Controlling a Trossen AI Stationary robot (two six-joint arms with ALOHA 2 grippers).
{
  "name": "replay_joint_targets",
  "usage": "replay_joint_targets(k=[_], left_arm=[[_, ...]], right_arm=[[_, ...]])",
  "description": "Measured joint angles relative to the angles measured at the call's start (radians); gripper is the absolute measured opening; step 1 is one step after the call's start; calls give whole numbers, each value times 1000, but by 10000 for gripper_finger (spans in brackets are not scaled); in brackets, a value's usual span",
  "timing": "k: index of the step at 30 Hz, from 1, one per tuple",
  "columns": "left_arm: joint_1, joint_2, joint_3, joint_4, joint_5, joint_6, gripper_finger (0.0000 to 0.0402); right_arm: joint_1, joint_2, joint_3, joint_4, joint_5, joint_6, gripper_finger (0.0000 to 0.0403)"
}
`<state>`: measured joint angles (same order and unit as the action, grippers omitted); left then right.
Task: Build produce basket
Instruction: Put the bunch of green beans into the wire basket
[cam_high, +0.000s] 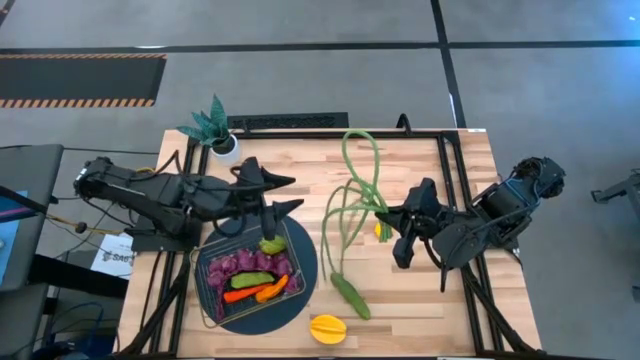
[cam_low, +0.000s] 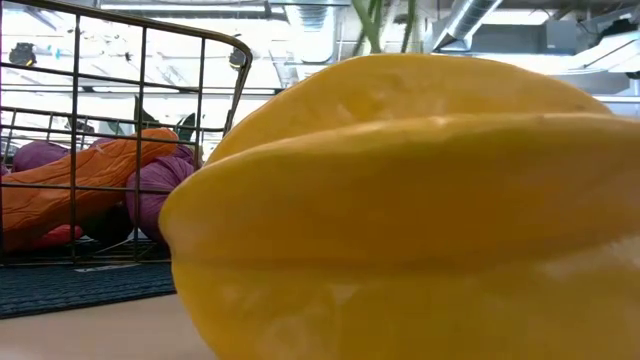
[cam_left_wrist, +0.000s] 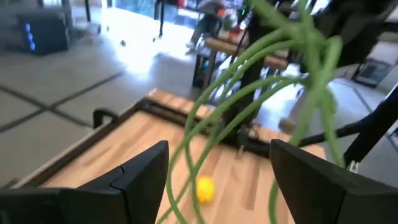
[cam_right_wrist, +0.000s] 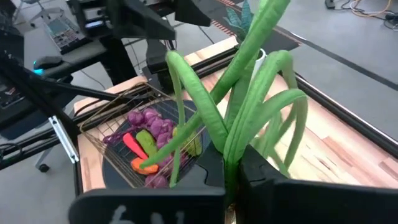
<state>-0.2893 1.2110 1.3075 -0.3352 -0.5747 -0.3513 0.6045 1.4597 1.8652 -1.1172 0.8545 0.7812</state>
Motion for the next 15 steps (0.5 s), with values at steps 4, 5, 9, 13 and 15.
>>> replay_joint_targets(k=[4, 5, 9, 13, 15], left_arm=[[17, 1, 0, 12, 51, -12, 265], [24, 6, 0, 24, 69, -11, 265], [68, 23, -1, 101, 147, -1, 265], [126, 37, 1, 185, 283, 14, 265], [161, 62, 2, 242, 349, 12, 265]], right_arm=[[-7, 0, 0, 6, -24, -1, 5], [-7, 0, 0, 7, -25, -1, 5], [-7, 3, 0, 16, -41, -3, 5], [-7, 16, 0, 40, -45, -6, 5], [-3, 23, -1, 43, -48, -7, 5]])
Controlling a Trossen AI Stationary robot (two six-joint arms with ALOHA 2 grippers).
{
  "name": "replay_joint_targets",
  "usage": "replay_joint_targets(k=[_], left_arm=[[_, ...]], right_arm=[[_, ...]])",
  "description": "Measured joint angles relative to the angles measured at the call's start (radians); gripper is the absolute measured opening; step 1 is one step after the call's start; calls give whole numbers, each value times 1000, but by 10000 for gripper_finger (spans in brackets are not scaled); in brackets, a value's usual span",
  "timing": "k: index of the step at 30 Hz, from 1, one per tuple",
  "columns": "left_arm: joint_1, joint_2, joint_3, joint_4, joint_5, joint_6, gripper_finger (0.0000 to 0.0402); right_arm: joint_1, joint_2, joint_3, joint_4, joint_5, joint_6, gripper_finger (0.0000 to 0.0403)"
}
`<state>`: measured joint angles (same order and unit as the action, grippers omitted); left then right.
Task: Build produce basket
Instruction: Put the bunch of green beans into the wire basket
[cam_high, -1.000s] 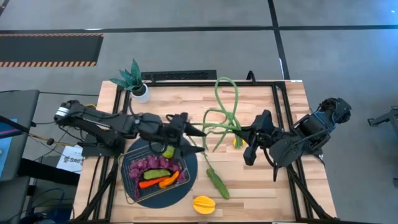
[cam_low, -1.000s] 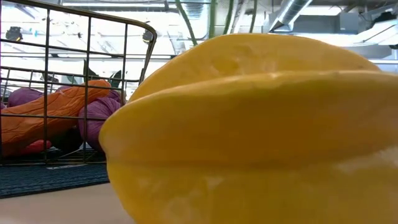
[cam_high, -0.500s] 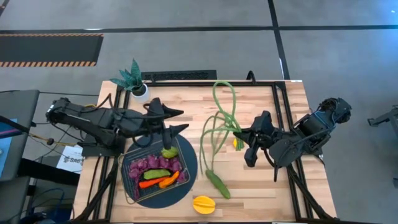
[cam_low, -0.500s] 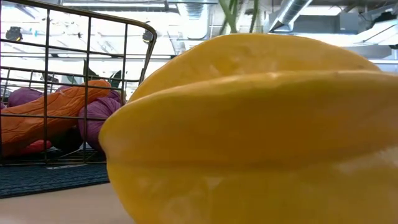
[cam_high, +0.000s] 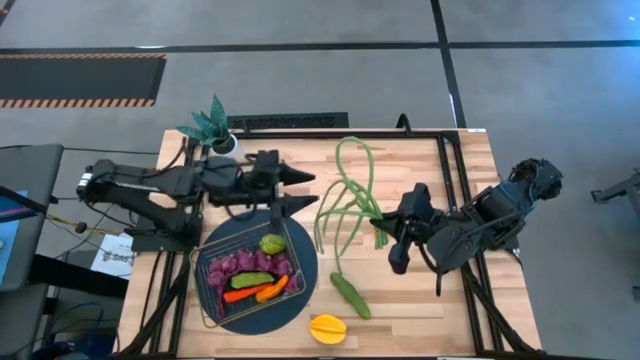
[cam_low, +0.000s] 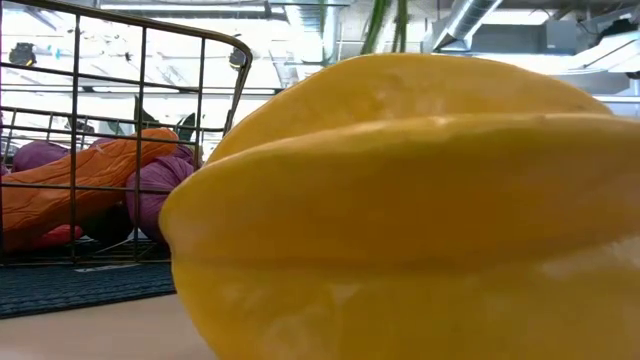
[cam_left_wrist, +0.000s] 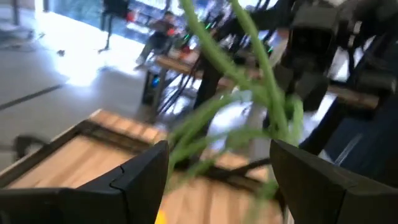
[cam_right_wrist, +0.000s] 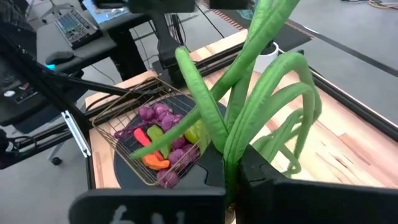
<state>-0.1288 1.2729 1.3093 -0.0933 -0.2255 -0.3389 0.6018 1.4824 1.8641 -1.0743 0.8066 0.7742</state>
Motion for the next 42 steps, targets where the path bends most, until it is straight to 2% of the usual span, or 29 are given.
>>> replay_joint_targets(k=[5, 13, 22, 30, 33, 42], left_arm=[[49, 38, 1, 100, 139, 22, 265], [55, 37, -2, 78, 107, -70, 265], [81, 94, -2, 252, 128, -79, 265], [121, 191, -2, 504, 361, -175, 265], [123, 220, -1, 585, 400, -201, 265], [135, 250, -1, 583, 388, -203, 265]], right_arm=[[0, 11, 0, 10, -1, -9, 5], [18, 5, 1, 24, 0, -24, 5], [10, 12, 1, 20, 2, -27, 5], [-10, 45, 0, 17, -6, -27, 6], [-23, 59, 1, 17, -19, -31, 5], [-64, 91, 1, 80, -56, -68, 6]])
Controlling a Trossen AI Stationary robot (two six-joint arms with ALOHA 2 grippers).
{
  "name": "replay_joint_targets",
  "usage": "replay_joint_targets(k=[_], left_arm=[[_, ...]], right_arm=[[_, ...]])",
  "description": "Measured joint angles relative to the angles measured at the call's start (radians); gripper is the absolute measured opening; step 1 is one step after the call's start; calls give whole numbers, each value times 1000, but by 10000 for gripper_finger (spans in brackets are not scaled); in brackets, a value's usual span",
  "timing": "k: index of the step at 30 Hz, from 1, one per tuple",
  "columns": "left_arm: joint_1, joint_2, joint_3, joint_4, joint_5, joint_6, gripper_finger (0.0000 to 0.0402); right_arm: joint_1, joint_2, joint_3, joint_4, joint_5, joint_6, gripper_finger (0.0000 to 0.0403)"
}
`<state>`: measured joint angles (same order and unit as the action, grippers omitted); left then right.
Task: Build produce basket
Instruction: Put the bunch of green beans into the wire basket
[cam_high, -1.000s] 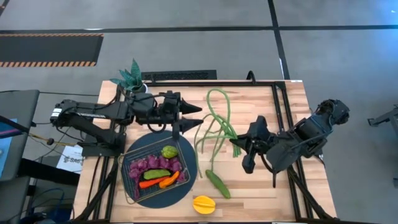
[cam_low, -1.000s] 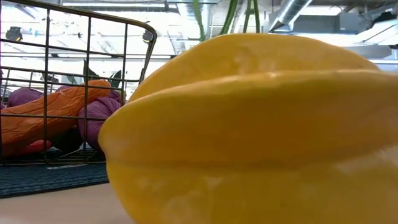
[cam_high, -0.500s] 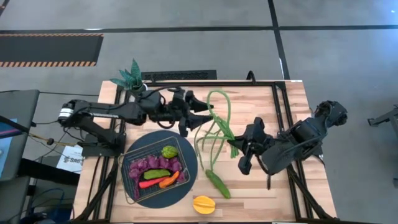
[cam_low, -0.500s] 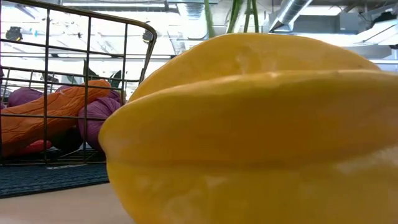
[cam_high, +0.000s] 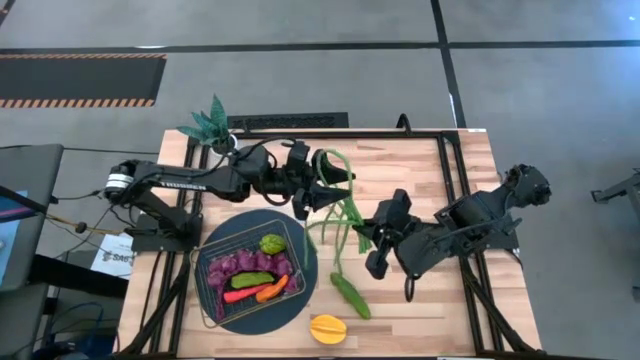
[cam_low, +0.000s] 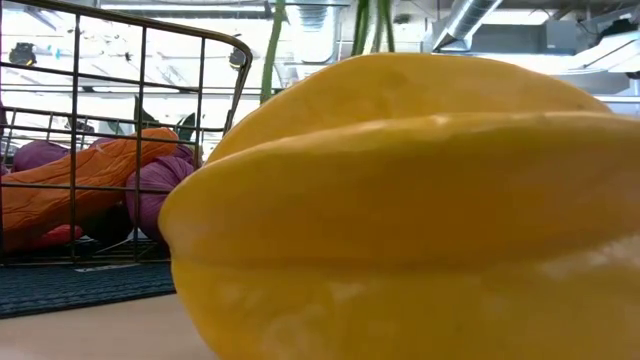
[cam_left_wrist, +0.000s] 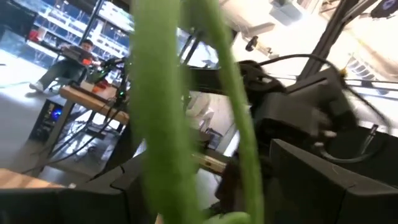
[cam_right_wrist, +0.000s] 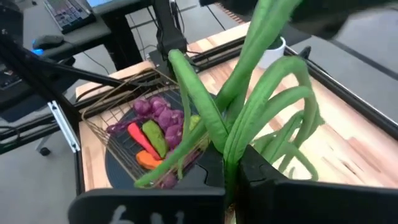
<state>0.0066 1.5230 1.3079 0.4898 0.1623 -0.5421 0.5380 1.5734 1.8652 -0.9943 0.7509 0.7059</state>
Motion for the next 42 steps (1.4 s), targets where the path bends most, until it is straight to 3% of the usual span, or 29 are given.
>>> replay_joint_targets(k=[19, 26, 30, 38, 42], left_arm=[[3, 18, 0, 64, 62, -31, 265], [3, 18, 0, -7, -11, -30, 256], [3, 18, 0, -58, -58, 1, 204], [3, 17, 0, -49, -14, 91, 19], [2, 16, 0, -50, -9, 94, 8]], right_arm=[[-109, 70, -1, 49, -102, -37, 5], [-110, 71, -1, 62, -125, -37, 6], [-105, 71, -1, 63, -125, -37, 6], [-99, 71, -1, 62, -127, -34, 6], [-85, 63, -1, 61, -129, -33, 12]])
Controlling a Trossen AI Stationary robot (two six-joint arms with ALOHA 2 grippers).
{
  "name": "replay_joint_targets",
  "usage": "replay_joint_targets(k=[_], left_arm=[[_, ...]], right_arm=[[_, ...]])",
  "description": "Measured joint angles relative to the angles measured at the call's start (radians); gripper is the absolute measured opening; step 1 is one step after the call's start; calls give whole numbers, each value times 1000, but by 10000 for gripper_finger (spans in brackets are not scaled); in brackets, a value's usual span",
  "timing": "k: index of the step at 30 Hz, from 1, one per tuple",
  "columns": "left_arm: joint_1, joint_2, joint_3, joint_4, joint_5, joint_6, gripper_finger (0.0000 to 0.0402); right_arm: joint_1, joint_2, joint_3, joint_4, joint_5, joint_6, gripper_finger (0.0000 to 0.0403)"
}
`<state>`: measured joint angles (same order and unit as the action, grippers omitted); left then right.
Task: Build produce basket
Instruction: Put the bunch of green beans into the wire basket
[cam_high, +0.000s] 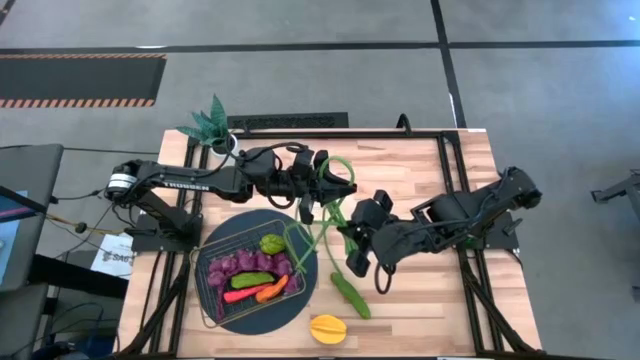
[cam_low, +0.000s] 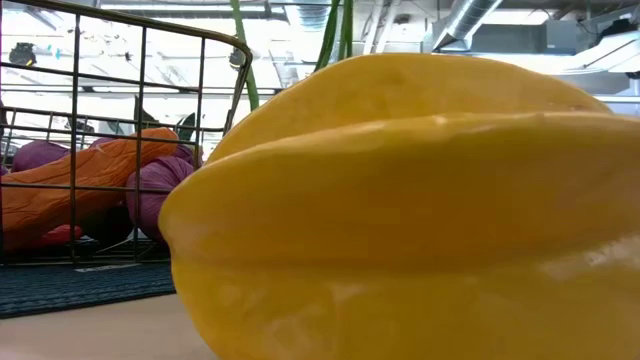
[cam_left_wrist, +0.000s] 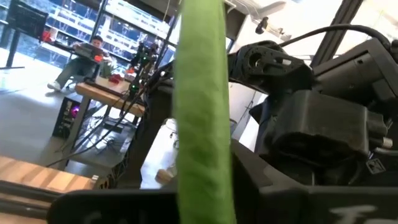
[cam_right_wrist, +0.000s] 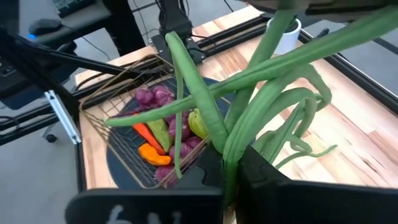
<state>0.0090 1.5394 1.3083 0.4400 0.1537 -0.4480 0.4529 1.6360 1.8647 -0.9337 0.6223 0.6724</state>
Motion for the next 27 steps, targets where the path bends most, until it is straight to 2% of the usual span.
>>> replay_joint_targets(k=[10, 18, 24, 27], left_arm=[[-2, -20, 0, 1, 34, -2, 1], [-4, -124, 0, 7, 48, 28, 0], [-16, -205, 0, -125, -27, 82, 0], [-36, -214, 0, -183, -69, 101, 0]], right_arm=[[5, -9, 1, -1, -3, -1, 16], [3, -9, 1, 2, -6, -24, 52], [3, -9, 1, 27, -18, -35, 55], [3, -9, 1, 77, -20, -97, 55]])
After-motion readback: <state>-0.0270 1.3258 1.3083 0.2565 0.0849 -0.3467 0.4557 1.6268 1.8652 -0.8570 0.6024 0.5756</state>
